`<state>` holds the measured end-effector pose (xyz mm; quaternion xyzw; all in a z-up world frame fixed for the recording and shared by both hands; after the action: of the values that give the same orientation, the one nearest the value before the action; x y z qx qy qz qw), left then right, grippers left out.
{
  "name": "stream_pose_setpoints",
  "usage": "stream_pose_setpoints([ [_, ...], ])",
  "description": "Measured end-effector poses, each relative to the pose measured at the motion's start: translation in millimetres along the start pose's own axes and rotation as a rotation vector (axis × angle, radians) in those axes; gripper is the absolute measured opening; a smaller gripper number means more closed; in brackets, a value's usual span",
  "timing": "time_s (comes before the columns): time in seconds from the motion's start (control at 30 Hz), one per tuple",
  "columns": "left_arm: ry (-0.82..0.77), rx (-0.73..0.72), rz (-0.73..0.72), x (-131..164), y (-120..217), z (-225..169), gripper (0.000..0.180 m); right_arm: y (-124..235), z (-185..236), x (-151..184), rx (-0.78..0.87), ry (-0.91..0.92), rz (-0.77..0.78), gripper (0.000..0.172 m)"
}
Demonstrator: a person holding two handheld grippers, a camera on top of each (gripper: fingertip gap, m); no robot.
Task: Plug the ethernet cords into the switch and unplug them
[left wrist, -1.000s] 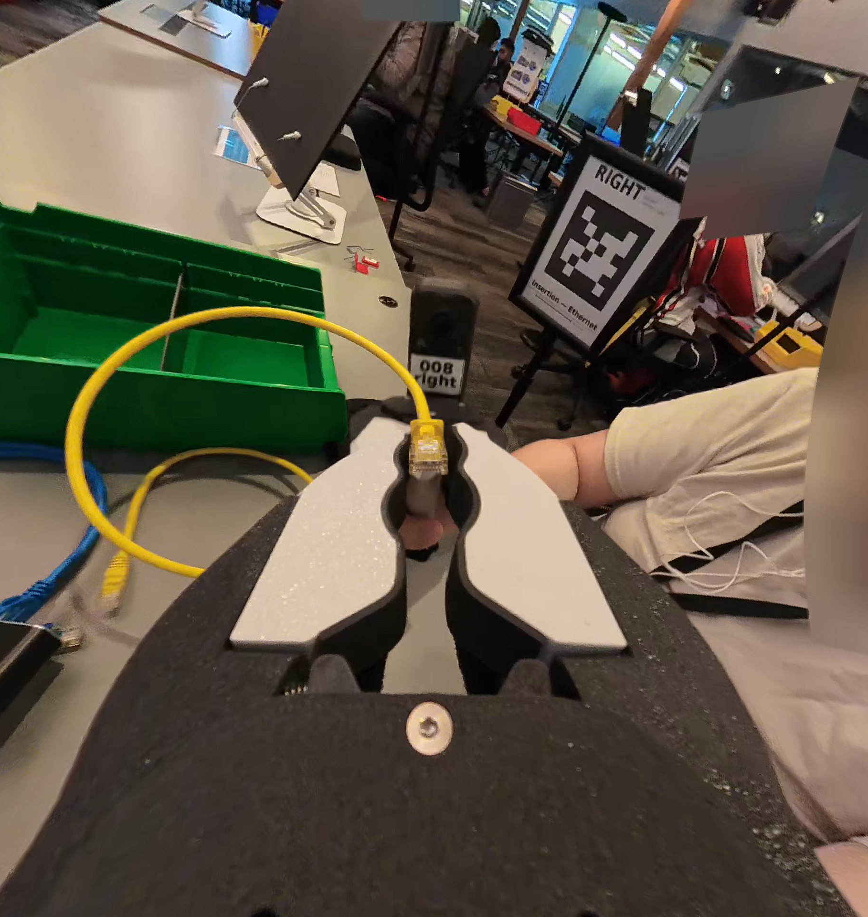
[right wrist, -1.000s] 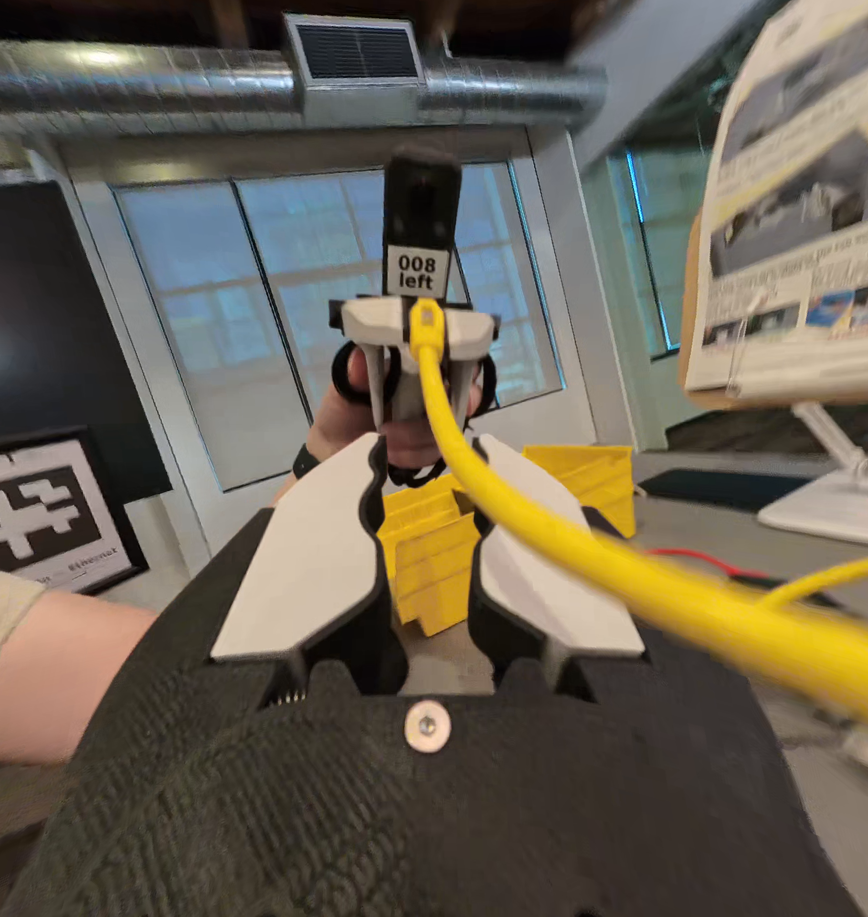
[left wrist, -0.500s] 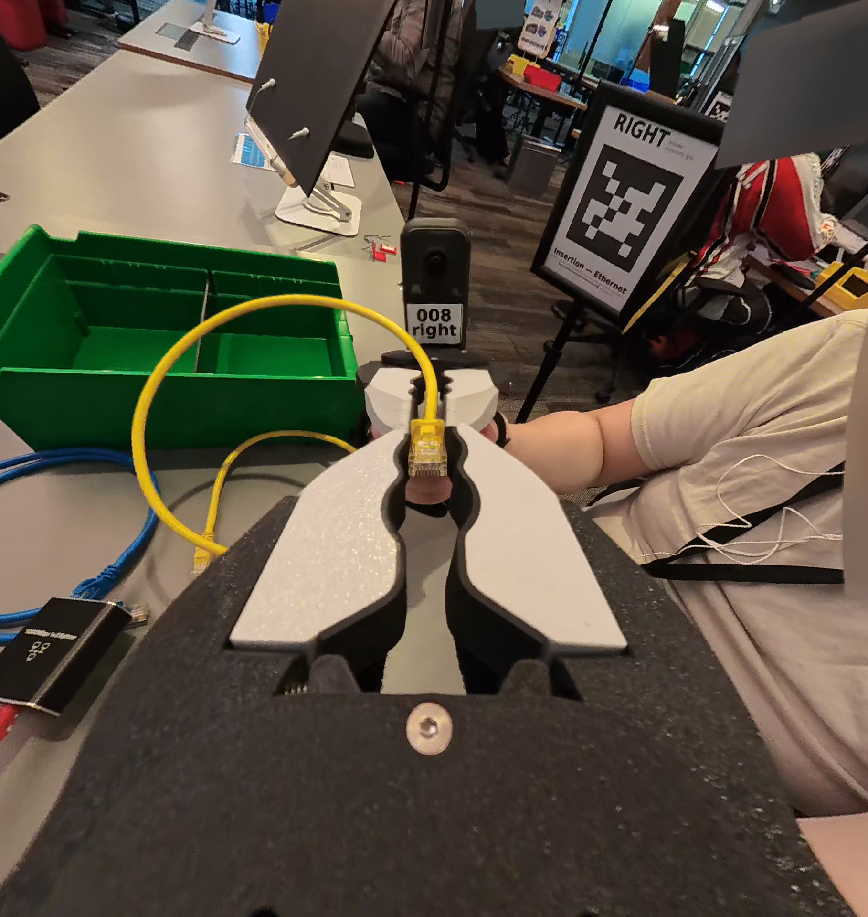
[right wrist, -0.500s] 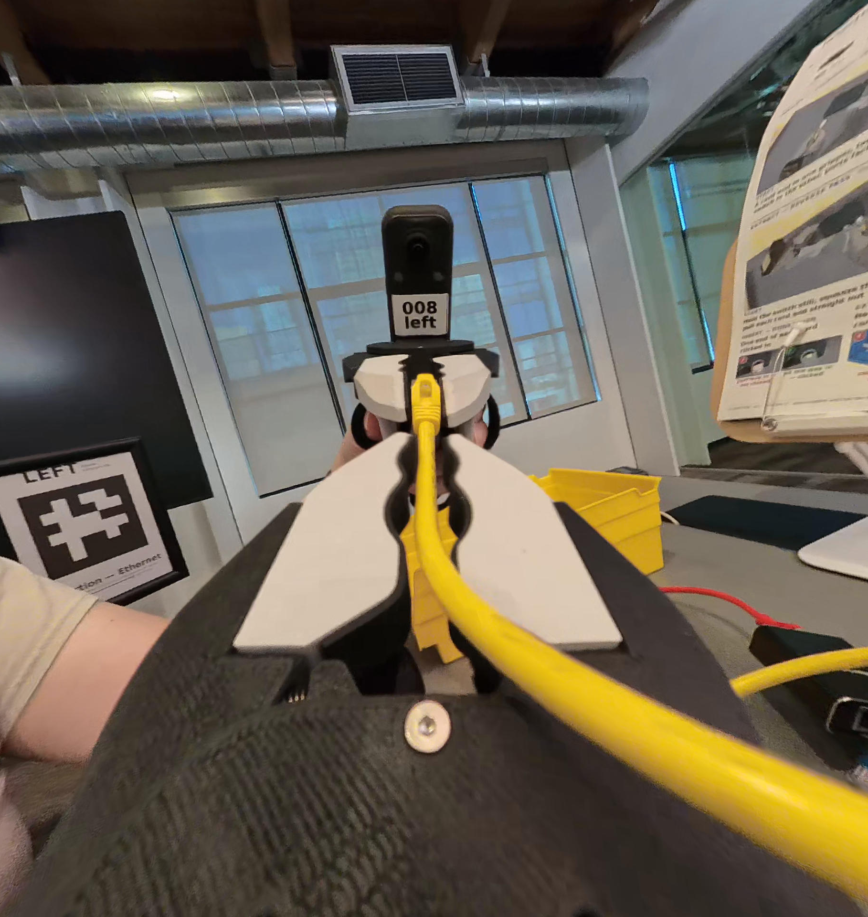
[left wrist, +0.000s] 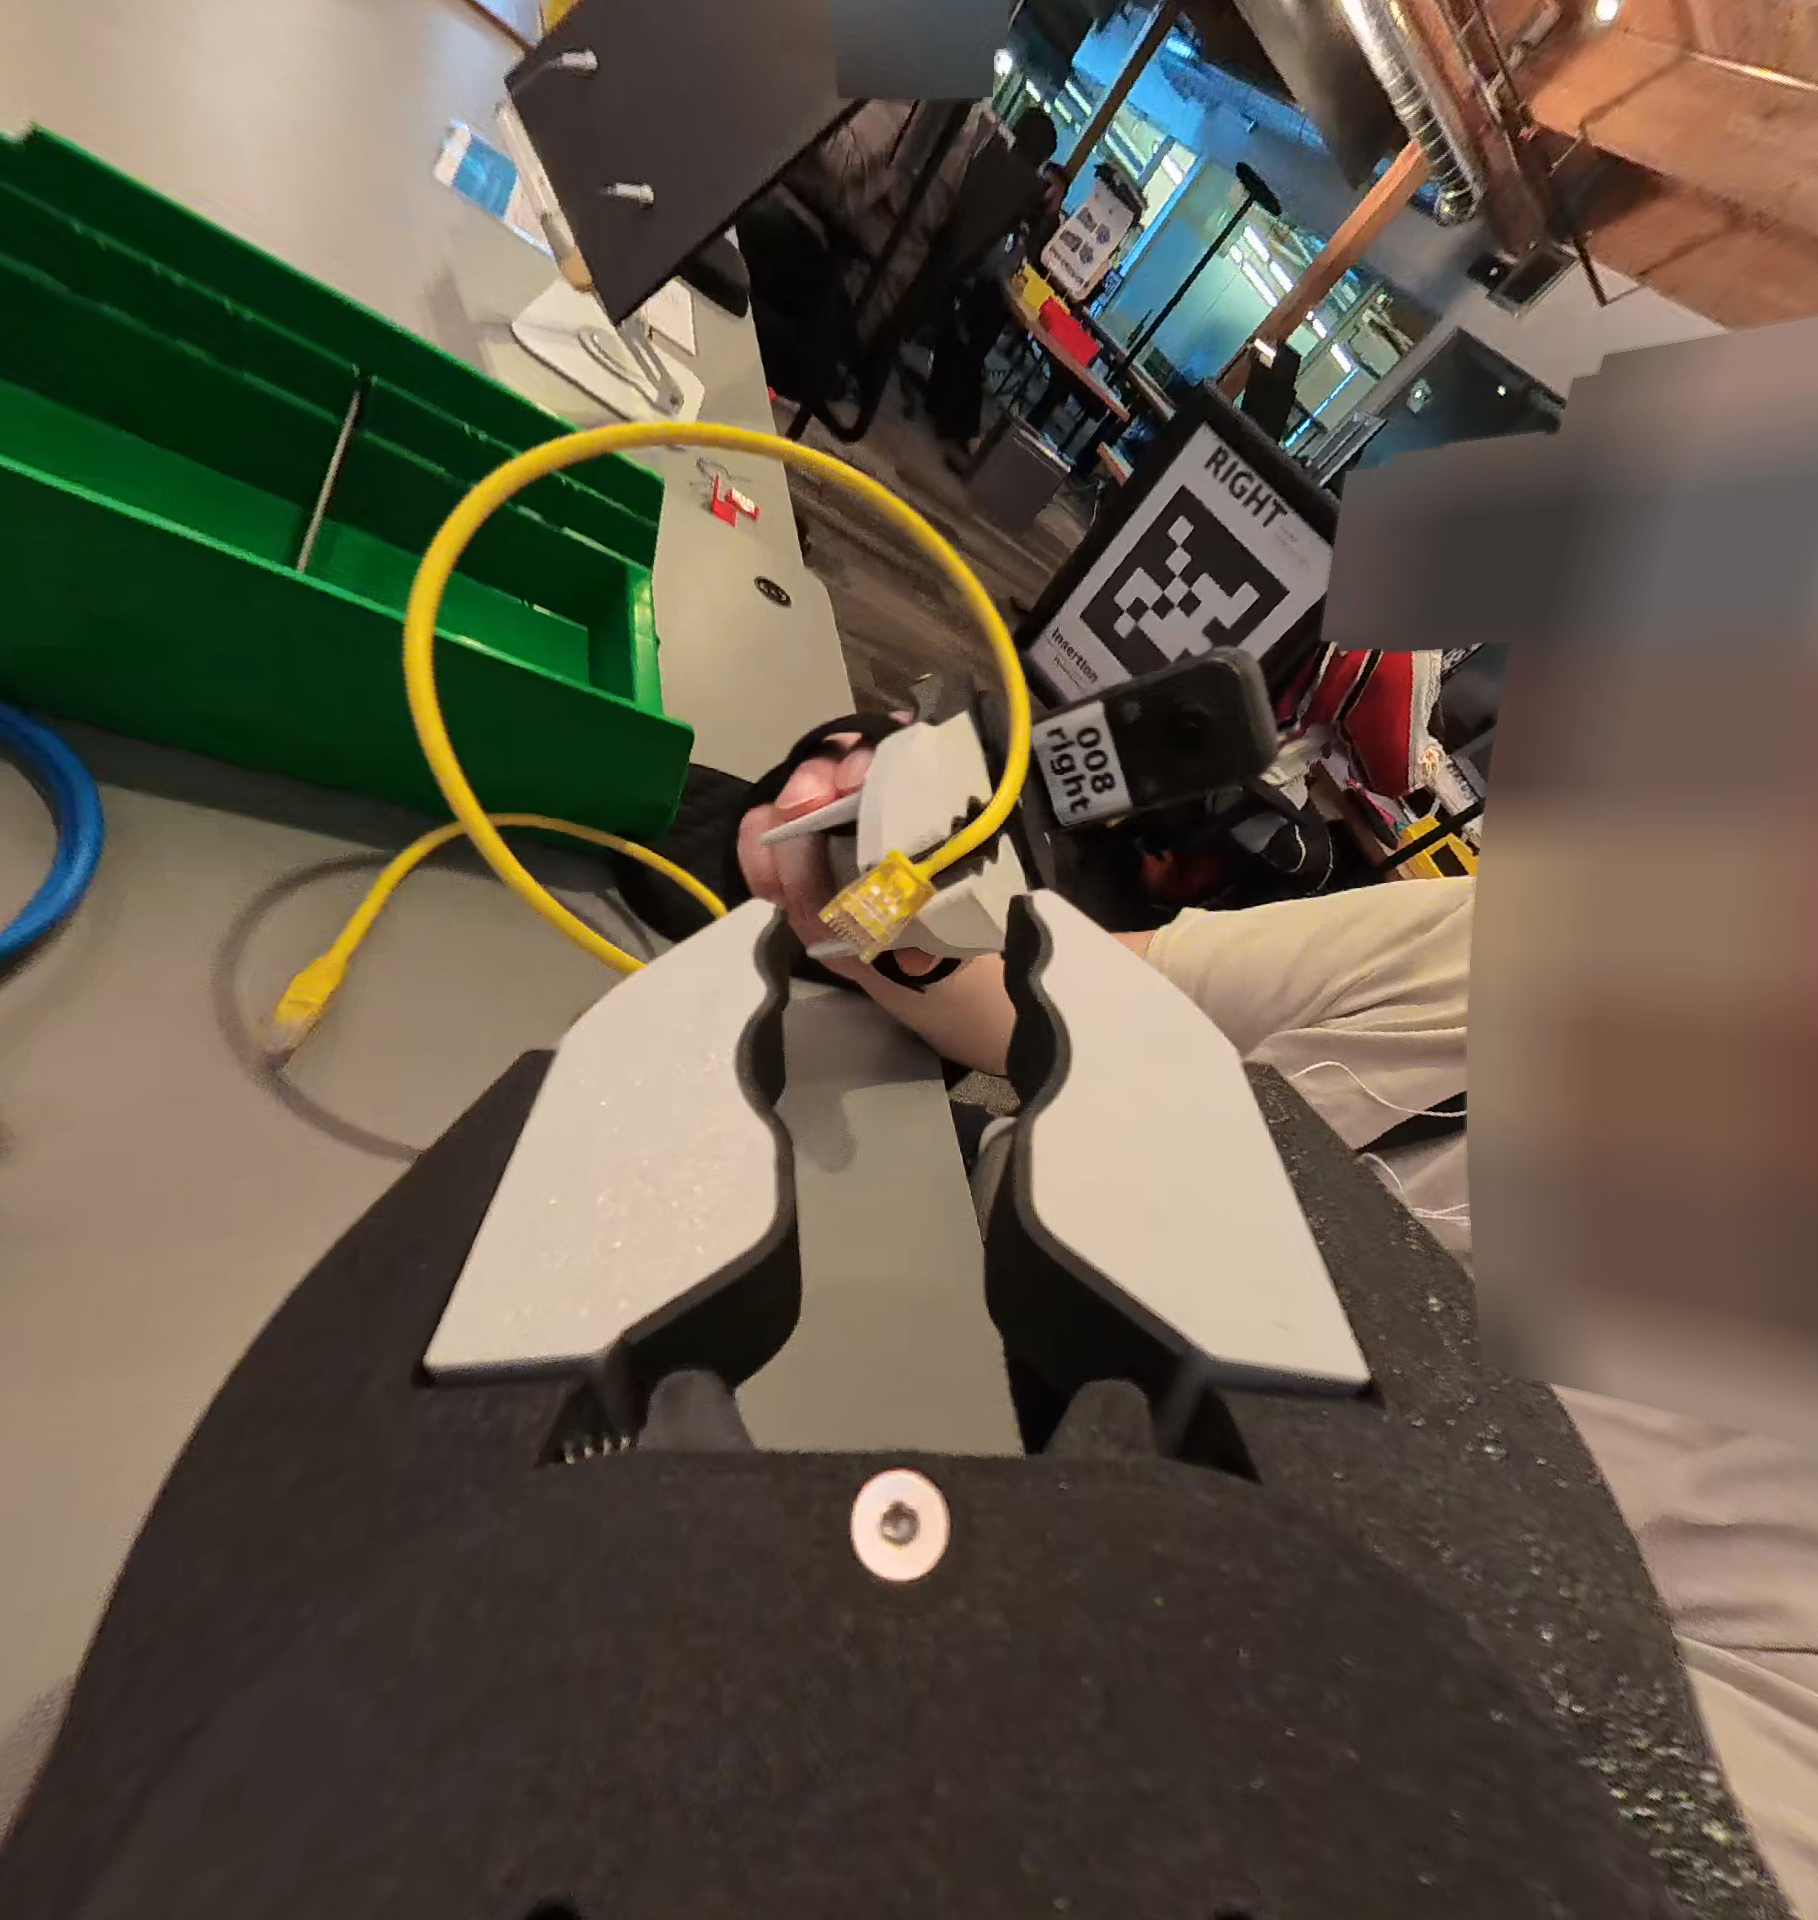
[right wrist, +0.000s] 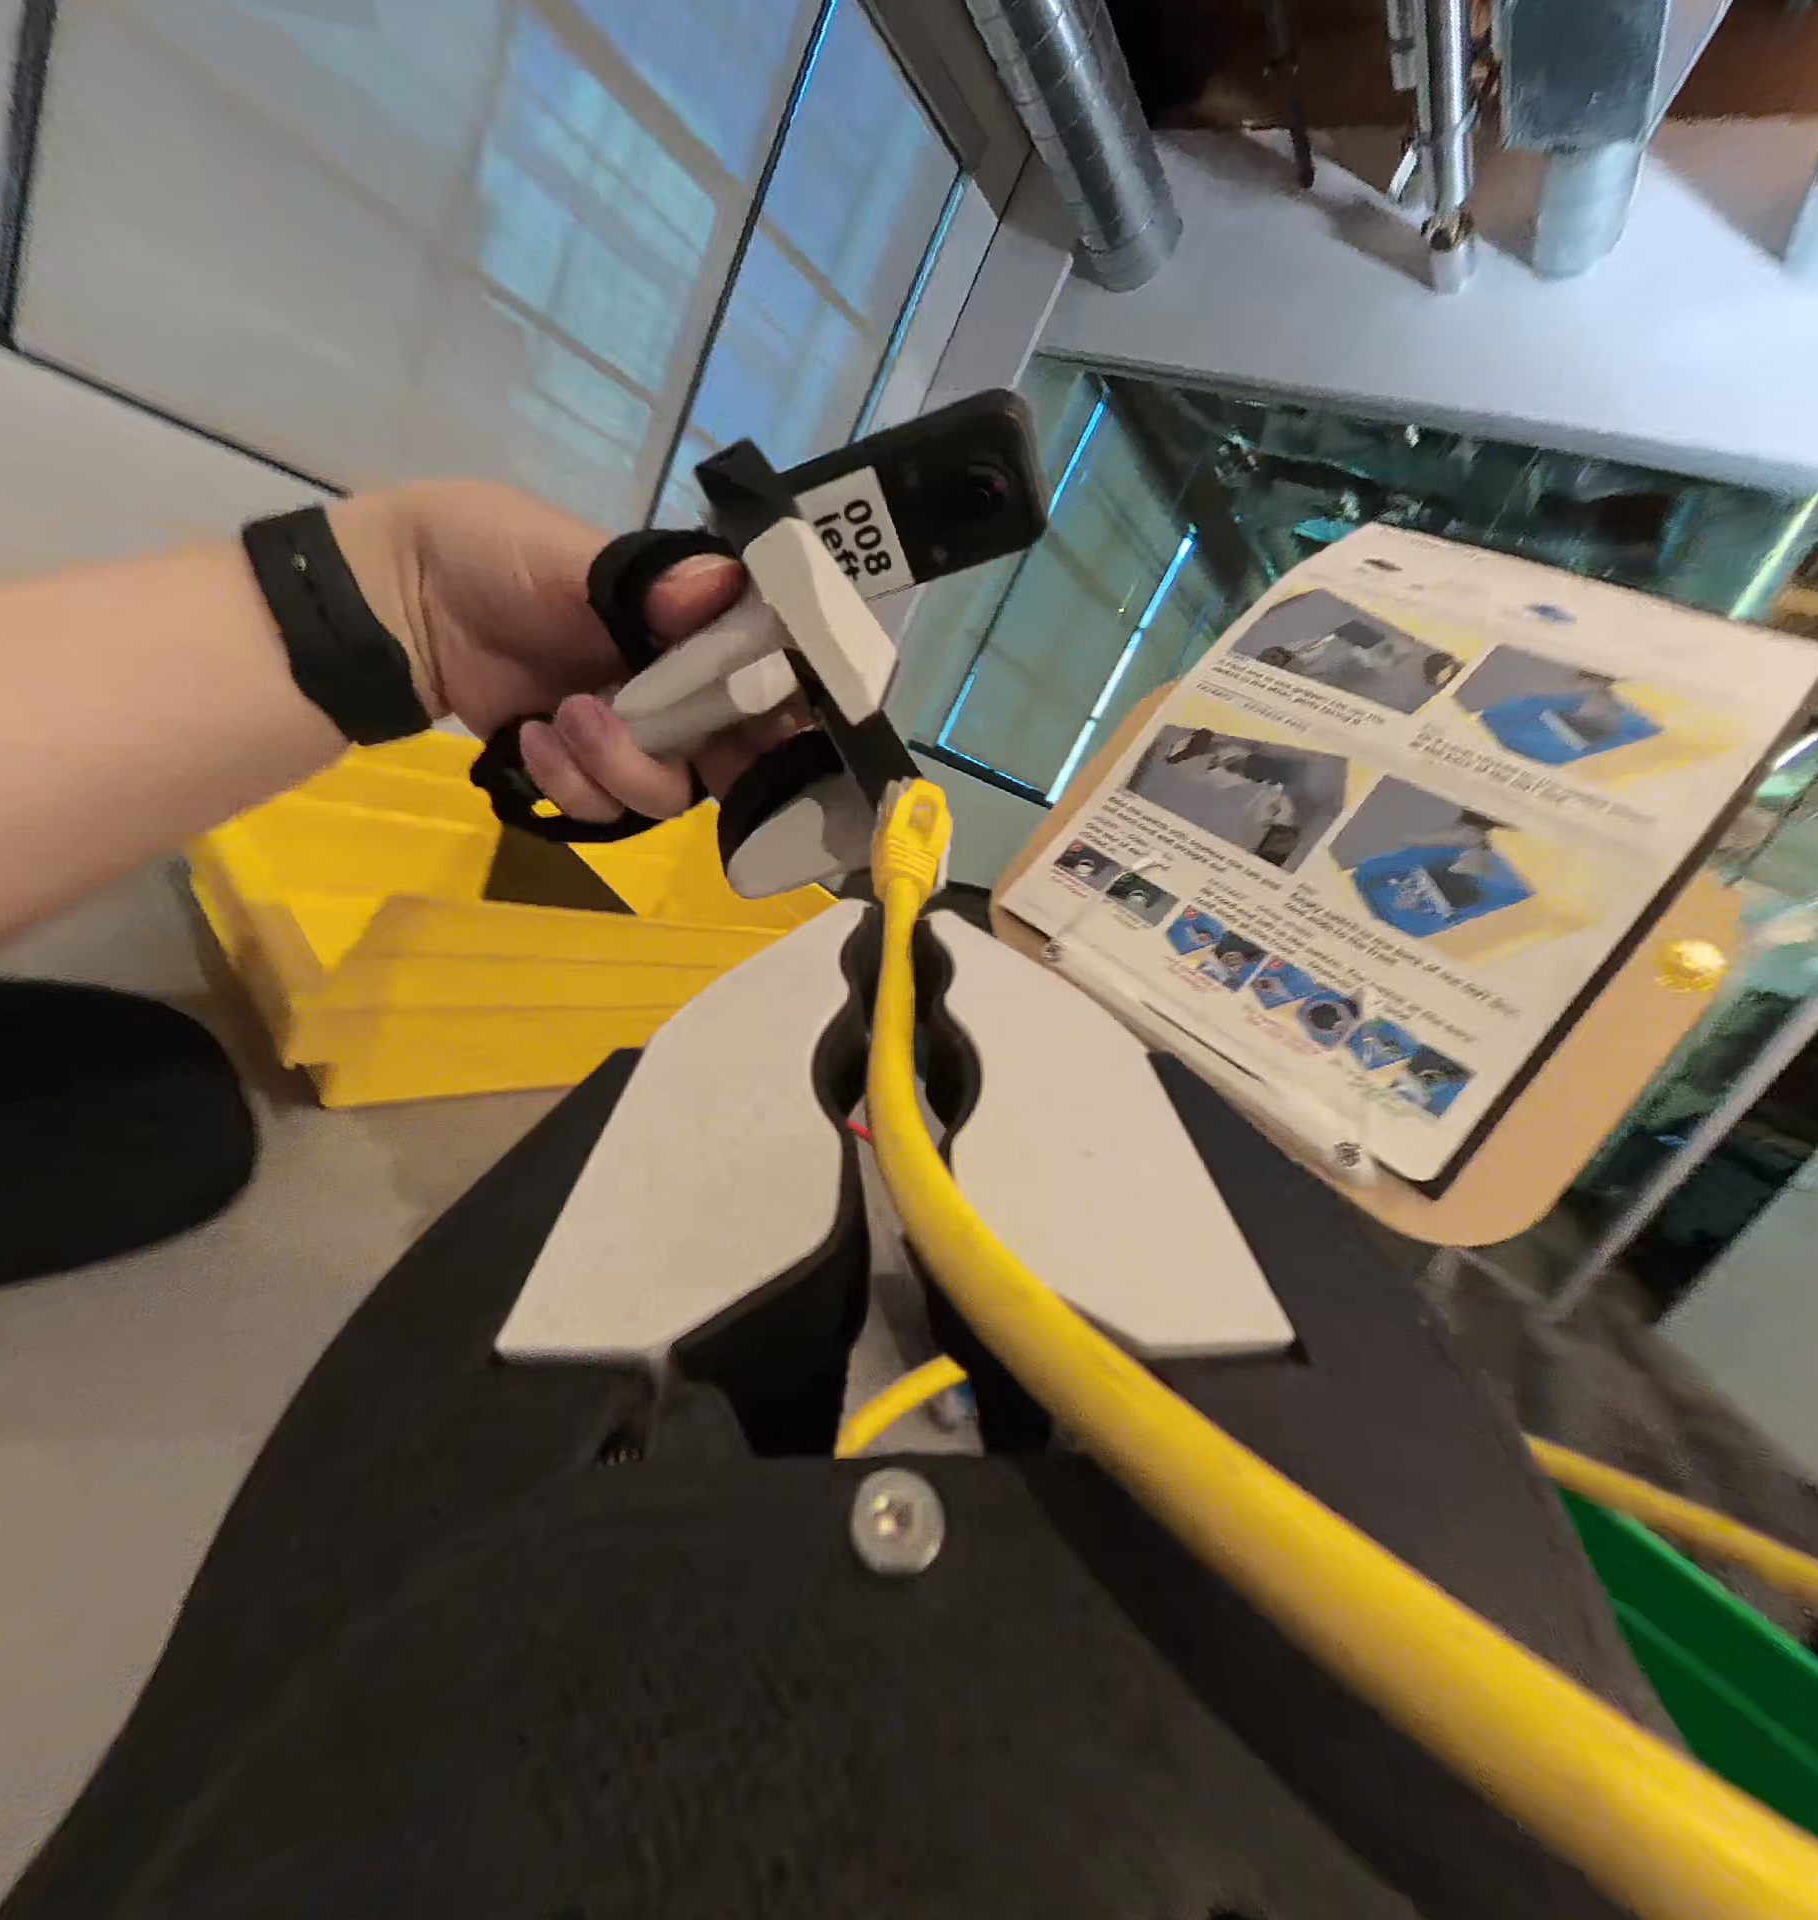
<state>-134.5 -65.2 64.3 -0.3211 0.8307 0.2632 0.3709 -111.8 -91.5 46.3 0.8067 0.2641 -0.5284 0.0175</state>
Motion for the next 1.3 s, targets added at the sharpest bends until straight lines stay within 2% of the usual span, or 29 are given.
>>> stream_pose_setpoints([
  [0.1, 0.031, 0.030, 0.016, 3, -5, 1, 0.034, -1, 4, 4, 0.019, 0.104, 0.030, 0.006],
  [0.17, 0.033, 0.026, 0.043, 6, -8, 4, 0.020, 0, 6, 2, 0.027, 0.145, 0.021, 0.006],
  [0.27, 0.020, 0.040, 0.039, 6, -8, 4, 0.018, 0, 6, 4, 0.022, 0.152, 0.019, 0.006],
  [0.5, -0.060, 0.058, -0.009, -3, -13, 0, 0.017, -8, 1, 1, 0.060, -0.021, -0.021, 0.017],
  [0.7, -0.163, 0.076, -0.063, -12, -14, -7, 0.014, -10, -7, -4, 0.058, -0.349, -0.094, 0.015],
  [0.83, -0.209, 0.067, -0.098, -17, -18, -8, 0.013, -9, -9, -8, -0.018, -0.526, -0.163, 0.009],
  [0.97, -0.256, 0.073, -0.086, -15, -19, -10, 0.013, -5, -9, -15, -0.079, -0.630, -0.238, 0.018],
  [1.13, -0.295, 0.068, -0.098, -16, -21, -12, 0.013, -5, -15, -16, -0.061, -0.666, -0.250, 0.011],
  [1.3, -0.295, 0.064, -0.094, -16, -21, -11, 0.013, -6, -15, -15, -0.040, -0.567, -0.211, 0.012],
])
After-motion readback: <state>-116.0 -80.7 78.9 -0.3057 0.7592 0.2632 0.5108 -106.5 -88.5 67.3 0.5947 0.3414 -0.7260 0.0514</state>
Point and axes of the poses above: each gripper's, where its closed fingertips meet, y back along the fingers, x out of its underside, z = x × y across the jaws, the point moved 1 cm from there along y, back along the fingers
